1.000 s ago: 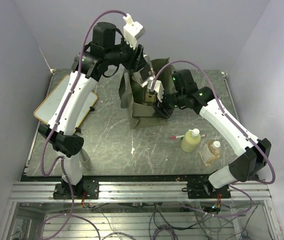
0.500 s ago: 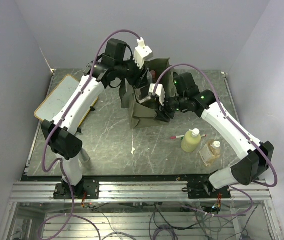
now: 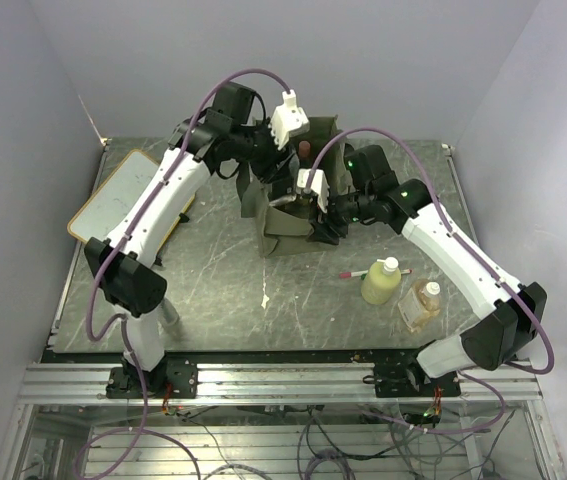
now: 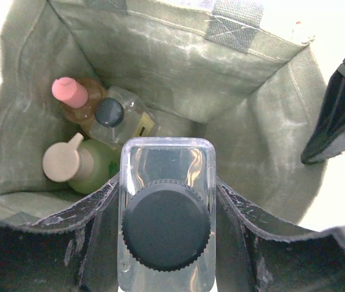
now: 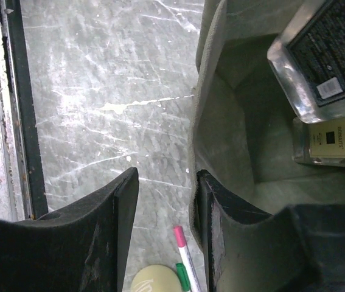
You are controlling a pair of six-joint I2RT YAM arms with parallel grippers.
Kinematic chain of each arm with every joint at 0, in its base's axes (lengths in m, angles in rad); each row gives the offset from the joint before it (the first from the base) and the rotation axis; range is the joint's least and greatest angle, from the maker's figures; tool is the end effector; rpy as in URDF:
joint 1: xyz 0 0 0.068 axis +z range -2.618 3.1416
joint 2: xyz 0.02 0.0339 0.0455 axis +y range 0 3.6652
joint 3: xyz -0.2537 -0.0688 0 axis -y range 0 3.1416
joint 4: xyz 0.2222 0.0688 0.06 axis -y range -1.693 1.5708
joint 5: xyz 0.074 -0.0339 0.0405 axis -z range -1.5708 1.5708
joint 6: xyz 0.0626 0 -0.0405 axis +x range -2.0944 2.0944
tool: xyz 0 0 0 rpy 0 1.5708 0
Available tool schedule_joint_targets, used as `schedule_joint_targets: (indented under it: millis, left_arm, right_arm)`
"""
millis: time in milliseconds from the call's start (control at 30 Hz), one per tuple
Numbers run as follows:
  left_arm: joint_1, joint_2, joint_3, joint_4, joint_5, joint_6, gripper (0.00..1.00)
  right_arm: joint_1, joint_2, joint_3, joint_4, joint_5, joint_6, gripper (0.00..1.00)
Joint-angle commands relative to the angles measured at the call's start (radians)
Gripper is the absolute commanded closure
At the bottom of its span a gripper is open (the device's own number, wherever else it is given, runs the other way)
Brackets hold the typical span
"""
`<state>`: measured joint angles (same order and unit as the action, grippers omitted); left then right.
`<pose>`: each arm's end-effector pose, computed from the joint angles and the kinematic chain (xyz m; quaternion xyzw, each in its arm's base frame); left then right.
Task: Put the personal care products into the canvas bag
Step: Place the care product in the canvas bag.
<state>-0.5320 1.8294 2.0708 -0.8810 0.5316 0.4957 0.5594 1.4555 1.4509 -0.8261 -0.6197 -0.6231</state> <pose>0.3191 -0.2247 0.3938 0.5265 0.6929 -0.2425 0.4289 0.2329 0.1887 0.3322 -0.5865 0.6757 0.2732 0.3533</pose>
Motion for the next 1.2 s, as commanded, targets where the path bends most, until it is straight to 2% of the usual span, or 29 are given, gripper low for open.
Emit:
schedule_joint_targets:
  millis: [0,233,433,733,1167]
  left_arm:
    - [-0.005,0.034,0.128,0.049,0.042,0.061,0.93]
    - [-0.005,0.067,0.137,0.084,0.042,0.036,0.93]
    - [-0.005,0.085,0.125,0.114,0.055,0.024,0.93]
    - [-0.005,0.108,0.085,0.105,0.040,0.081,0.93]
    - [-0.005,0.158,0.084,0.002,-0.001,0.184,0.93]
  right_arm:
    - [0.006,0.012,0.049,-0.011,-0.046,-0.018,0.57]
    - [0.007,-0.013,0.054,0.084,-0.055,0.040,0.54]
    - [0.001,-0.097,0.000,0.183,0.015,0.102,0.53]
    - [-0.020,-0.141,-0.001,0.188,0.080,0.123,0.52]
    - [-0.035,-0.138,-0.076,0.156,0.046,0.077,0.57]
